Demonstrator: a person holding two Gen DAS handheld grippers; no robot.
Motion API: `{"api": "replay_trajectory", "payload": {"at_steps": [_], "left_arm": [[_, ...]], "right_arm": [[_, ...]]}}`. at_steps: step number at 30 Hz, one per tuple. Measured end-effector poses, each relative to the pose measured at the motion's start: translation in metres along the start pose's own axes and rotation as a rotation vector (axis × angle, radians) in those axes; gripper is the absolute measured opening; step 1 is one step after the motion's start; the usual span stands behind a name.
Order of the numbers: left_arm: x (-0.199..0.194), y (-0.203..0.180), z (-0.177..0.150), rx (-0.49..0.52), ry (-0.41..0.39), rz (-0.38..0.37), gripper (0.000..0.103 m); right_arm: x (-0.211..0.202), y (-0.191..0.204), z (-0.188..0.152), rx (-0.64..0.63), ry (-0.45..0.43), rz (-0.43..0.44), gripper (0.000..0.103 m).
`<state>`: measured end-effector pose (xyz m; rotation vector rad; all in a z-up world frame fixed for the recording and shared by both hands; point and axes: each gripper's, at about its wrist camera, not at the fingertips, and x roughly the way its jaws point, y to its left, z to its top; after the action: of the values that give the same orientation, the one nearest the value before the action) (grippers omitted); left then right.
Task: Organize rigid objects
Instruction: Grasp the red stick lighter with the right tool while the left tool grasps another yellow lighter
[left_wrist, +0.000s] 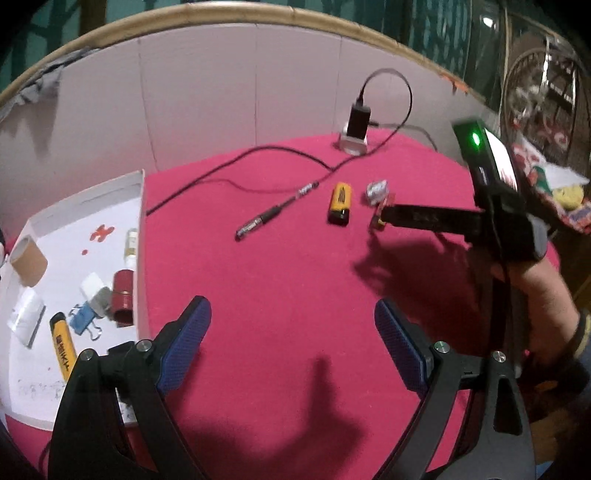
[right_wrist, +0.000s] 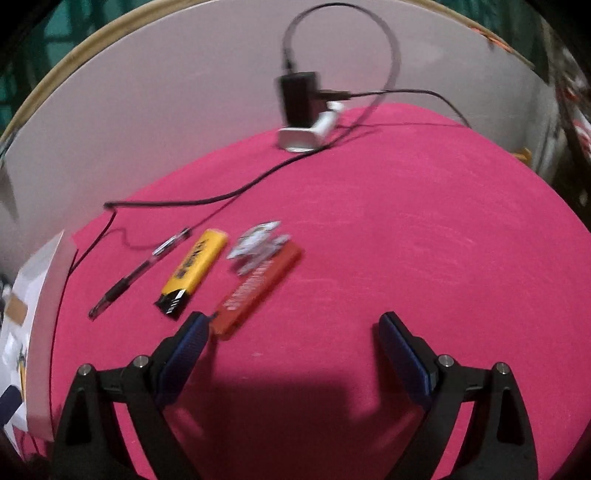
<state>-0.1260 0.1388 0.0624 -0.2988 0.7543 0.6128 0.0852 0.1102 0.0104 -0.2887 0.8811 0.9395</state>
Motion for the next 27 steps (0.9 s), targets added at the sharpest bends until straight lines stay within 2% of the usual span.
{"api": "replay_trajectory", "payload": {"at_steps": [1,5,8,10,11,12,14,15,18,21,25,27], "left_arm": [[0.005,-0.002,0.000,0.004,0.011,0.010,0.091],[0.026,-0.002,0.007,0.008,0.048,0.034,0.091],[0.044,-0.007,0.017,0.028,0.065,0.023,0.091],[0.058,-0.013,0.026,0.046,0.075,0.005,0.091],[0.066,-0.017,0.031,0.059,0.079,-0.004,0.091],[0.072,-0.021,0.036,0.069,0.085,-0.003,0.091],[0.086,-0.028,0.045,0.077,0.094,-0.028,0.091],[0.092,-0.030,0.049,0.078,0.098,-0.040,0.091],[0.110,-0.035,0.059,0.084,0.106,-0.046,0.091],[0.124,-0.038,0.066,0.092,0.106,-0.047,0.091],[0.148,-0.045,0.077,0.115,0.132,-0.036,0.091],[0.152,-0.047,0.080,0.121,0.133,-0.046,0.091]], "right_arm": [[0.007,0.006,0.002,-0.033,0.014,-0.005,0.073],[0.021,0.025,0.009,-0.098,0.027,-0.075,0.072],[0.024,0.026,0.013,-0.094,0.024,-0.071,0.070],[0.022,0.020,0.012,-0.094,0.015,-0.057,0.064],[0.019,0.016,0.011,-0.091,0.006,-0.054,0.050],[0.016,0.007,0.010,-0.081,-0.003,-0.047,0.031],[0.009,-0.022,0.007,-0.026,-0.006,0.004,0.012],[0.006,-0.035,0.005,-0.007,-0.008,0.018,0.010],[-0.005,-0.063,-0.001,0.016,-0.020,0.036,0.010],[-0.011,-0.081,-0.006,0.031,-0.021,0.096,0.011],[-0.006,-0.073,0.001,-0.028,-0.015,0.096,0.014],[-0.002,-0.066,0.005,-0.056,-0.014,0.070,0.024]]}}
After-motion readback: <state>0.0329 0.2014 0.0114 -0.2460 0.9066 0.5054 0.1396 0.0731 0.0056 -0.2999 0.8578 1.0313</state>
